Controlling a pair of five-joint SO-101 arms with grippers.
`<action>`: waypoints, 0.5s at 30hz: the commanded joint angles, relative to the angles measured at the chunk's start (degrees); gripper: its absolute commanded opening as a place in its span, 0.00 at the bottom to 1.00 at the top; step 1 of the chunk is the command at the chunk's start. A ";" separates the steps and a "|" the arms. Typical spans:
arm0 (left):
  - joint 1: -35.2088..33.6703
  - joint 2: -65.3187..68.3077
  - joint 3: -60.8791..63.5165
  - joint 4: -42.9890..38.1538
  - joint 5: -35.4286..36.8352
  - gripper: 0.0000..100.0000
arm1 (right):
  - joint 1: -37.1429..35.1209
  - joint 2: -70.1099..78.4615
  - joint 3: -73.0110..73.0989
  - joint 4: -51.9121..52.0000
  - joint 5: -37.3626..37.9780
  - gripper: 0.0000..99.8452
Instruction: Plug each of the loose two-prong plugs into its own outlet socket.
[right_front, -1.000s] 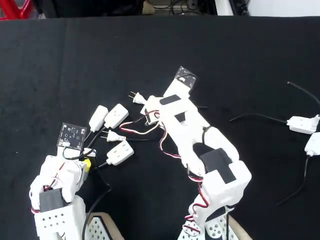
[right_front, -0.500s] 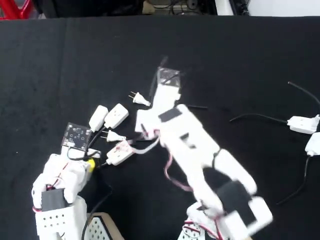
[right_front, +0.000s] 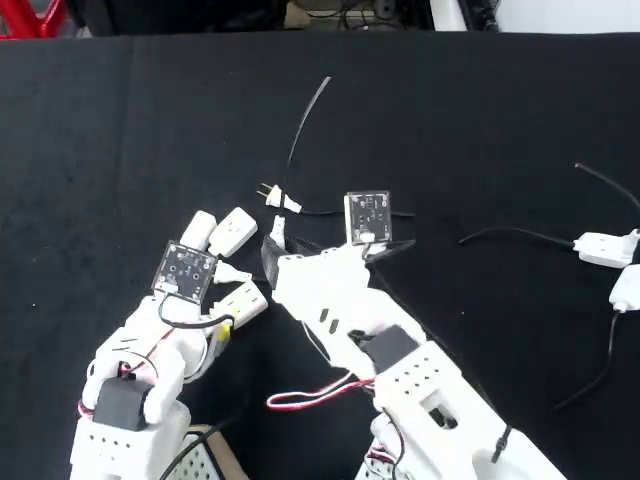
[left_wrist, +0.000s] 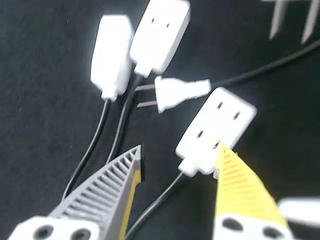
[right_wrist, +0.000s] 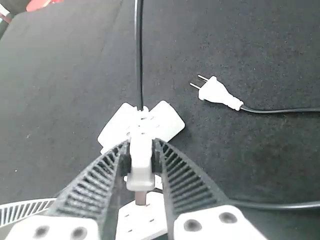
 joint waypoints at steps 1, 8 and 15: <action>3.65 -0.62 -4.79 -5.27 9.05 0.24 | -1.85 -2.24 -0.13 -1.49 0.00 0.01; 4.35 -0.62 0.40 -14.68 12.48 0.24 | -5.63 -2.33 -0.04 0.97 0.35 0.01; 4.44 -0.62 2.07 -15.91 12.48 0.24 | -5.80 -2.59 -4.44 9.49 0.09 0.01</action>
